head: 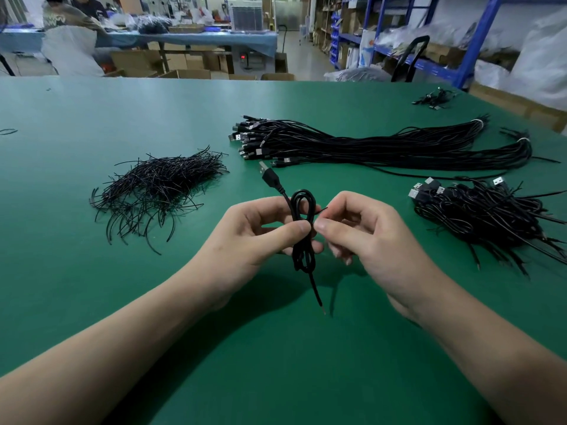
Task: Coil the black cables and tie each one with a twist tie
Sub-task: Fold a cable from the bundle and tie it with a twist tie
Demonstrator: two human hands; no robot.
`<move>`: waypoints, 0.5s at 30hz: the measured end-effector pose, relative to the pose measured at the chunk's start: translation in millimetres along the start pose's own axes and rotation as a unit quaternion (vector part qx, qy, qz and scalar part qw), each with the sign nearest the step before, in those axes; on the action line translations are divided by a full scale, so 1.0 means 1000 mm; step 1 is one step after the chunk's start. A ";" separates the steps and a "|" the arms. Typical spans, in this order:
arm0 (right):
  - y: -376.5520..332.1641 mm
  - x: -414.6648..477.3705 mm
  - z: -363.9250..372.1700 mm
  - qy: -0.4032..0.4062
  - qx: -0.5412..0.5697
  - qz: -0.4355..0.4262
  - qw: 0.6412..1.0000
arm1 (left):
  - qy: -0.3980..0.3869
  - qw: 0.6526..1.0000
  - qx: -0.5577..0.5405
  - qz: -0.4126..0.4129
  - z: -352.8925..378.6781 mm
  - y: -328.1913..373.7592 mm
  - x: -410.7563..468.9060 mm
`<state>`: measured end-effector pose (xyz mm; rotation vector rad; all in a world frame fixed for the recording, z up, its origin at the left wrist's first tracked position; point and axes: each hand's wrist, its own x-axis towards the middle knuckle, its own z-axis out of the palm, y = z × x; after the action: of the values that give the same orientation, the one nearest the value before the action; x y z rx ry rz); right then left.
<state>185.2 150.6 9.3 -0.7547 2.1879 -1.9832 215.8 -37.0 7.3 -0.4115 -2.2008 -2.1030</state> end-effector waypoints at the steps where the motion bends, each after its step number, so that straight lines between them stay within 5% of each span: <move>1: 0.001 0.000 0.001 0.002 -0.023 -0.014 1.000 | -0.004 1.000 0.001 -0.001 -0.001 0.000 0.000; 15: 0.006 -0.002 0.009 0.041 -0.092 -0.010 0.995 | 0.030 0.999 -0.044 -0.009 0.001 -0.002 0.000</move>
<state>188.4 143.8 2.0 -0.7299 2.4452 -1.8726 215.2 -36.0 5.1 -0.3303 -2.0936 -2.1956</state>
